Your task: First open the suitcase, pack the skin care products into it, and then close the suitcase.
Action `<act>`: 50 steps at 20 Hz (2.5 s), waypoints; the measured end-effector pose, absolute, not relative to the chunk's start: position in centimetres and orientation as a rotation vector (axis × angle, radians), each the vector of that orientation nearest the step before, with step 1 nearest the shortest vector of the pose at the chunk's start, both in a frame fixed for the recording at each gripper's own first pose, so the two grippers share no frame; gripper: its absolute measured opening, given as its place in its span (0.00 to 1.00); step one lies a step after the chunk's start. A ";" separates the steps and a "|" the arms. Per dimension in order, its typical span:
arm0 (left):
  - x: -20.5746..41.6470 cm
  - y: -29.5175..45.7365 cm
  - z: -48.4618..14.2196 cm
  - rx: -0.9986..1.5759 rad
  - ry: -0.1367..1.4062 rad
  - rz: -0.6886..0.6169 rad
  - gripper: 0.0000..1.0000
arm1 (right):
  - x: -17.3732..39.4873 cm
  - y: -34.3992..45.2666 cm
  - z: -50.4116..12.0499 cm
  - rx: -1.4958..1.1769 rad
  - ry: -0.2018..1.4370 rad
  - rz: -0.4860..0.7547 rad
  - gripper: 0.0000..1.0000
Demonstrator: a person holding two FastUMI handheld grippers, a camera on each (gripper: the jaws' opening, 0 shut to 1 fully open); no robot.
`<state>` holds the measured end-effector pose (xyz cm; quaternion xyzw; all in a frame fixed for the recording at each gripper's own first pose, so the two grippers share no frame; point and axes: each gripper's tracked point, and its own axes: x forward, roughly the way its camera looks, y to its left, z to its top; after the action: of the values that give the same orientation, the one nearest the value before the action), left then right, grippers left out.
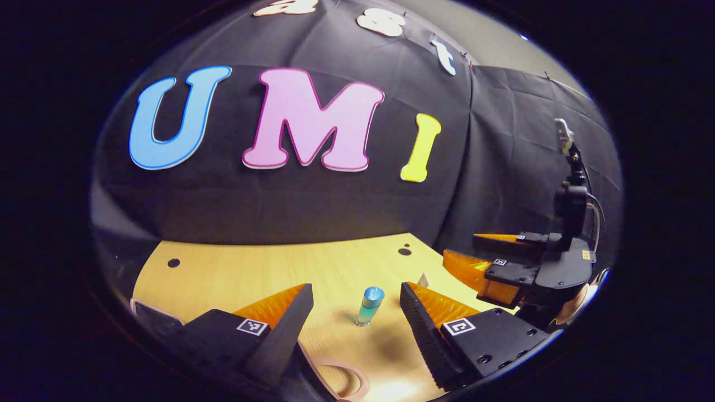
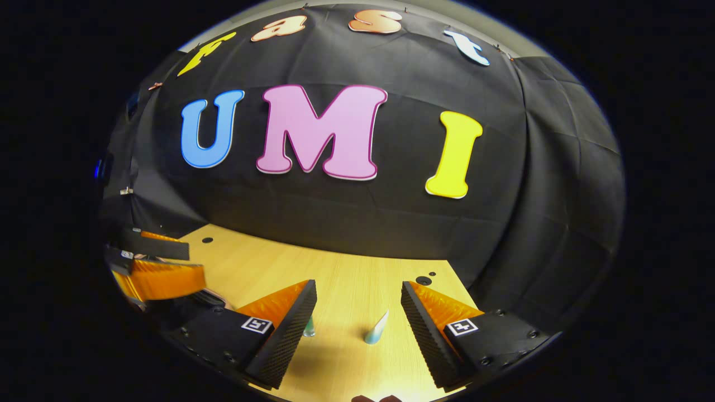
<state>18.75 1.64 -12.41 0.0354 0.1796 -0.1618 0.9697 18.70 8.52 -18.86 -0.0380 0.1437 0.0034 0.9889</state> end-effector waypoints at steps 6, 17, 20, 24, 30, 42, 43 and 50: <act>23.2 -3.2 -20.1 0.085 0.464 -0.340 0.97 | 21.0 7.8 -26.0 -0.039 0.398 0.087 0.97; 29.6 -4.6 -29.5 0.162 0.622 -0.287 0.97 | 24.3 5.5 -36.5 0.036 0.609 0.083 0.97; 30.5 -5.1 -30.8 0.171 0.644 -0.295 0.96 | 25.0 4.9 -38.4 0.071 0.649 0.062 0.96; 31.8 -5.0 -32.8 0.191 0.676 -0.290 0.61 | 25.6 4.9 -40.0 0.090 0.680 0.050 0.99; 31.4 -4.7 -32.2 0.186 0.686 -0.290 0.49 | 25.2 5.2 -43.0 0.132 0.784 0.043 0.79; 22.5 1.7 -20.8 0.174 0.764 -0.336 0.46 | 19.4 9.1 -31.0 0.184 0.645 0.140 0.34; 20.3 4.1 -19.9 0.165 0.798 -0.332 0.46 | 18.3 10.2 -29.7 0.179 0.629 0.162 0.35; 7.0 20.2 -23.2 0.217 1.201 -0.141 0.45 | 11.8 19.9 -24.4 0.155 0.559 0.338 0.35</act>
<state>7.01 20.19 -23.16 0.1018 0.5635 -0.0663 0.8171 11.82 19.86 -24.44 0.0761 0.2745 0.1660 0.9441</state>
